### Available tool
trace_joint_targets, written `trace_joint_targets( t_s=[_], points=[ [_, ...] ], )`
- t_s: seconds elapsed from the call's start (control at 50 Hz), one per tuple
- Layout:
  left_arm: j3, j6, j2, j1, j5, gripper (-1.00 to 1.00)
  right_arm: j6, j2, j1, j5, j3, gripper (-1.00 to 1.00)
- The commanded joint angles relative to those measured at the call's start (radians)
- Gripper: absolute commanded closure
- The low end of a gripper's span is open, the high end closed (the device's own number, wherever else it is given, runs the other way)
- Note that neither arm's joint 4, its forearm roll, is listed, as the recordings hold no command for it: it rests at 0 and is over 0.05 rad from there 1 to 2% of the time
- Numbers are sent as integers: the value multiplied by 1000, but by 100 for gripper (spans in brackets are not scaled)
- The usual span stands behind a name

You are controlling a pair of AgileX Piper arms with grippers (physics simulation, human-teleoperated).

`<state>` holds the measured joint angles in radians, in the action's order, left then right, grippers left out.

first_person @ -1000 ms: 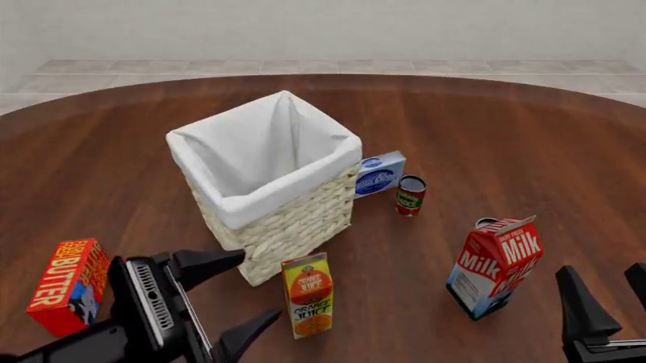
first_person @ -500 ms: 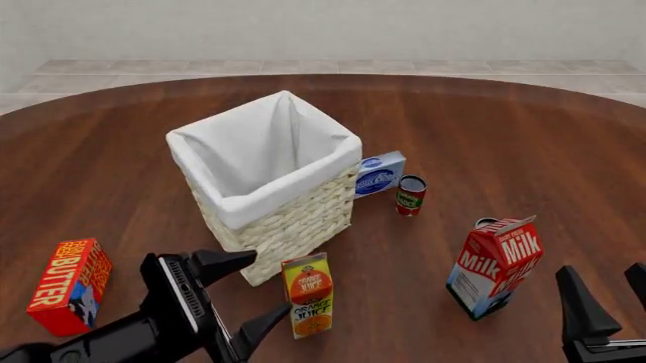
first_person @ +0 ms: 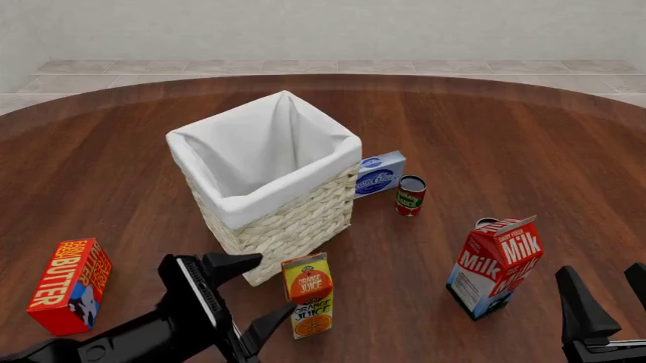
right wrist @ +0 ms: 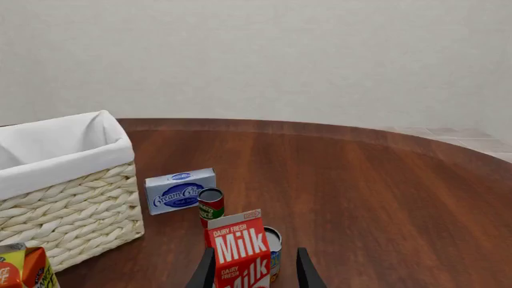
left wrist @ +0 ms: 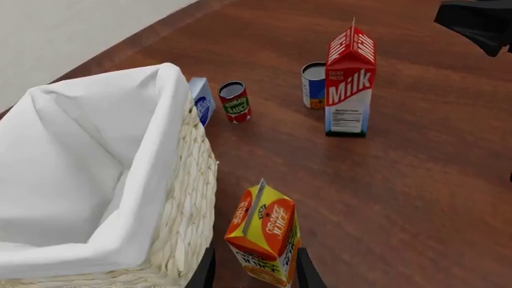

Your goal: Pick up the orange juice, and put it in the basket.

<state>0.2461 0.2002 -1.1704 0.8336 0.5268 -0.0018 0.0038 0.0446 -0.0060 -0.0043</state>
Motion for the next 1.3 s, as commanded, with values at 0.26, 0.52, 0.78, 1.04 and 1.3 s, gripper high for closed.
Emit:
trace_joint_targets(
  t_s=[0.26, 0.52, 0.78, 1.04, 1.3],
  points=[
    [1, -15, -118, -20, 93, -100, 2, 0, -1, 0, 0, -100],
    [6, -21, -169, -23, 127, -100, 2, 0, -3, 0, 0, -100],
    [16, -32, -221, -16, 162, -100, 6, 0, -4, 0, 0, -100],
    [24, -38, -262, -20, 188, -100, 7, 0, -4, 0, 0, -100],
    [28, -43, -292, -23, 208, -100, 5, 0, -3, -1, 0, -100]
  ],
)
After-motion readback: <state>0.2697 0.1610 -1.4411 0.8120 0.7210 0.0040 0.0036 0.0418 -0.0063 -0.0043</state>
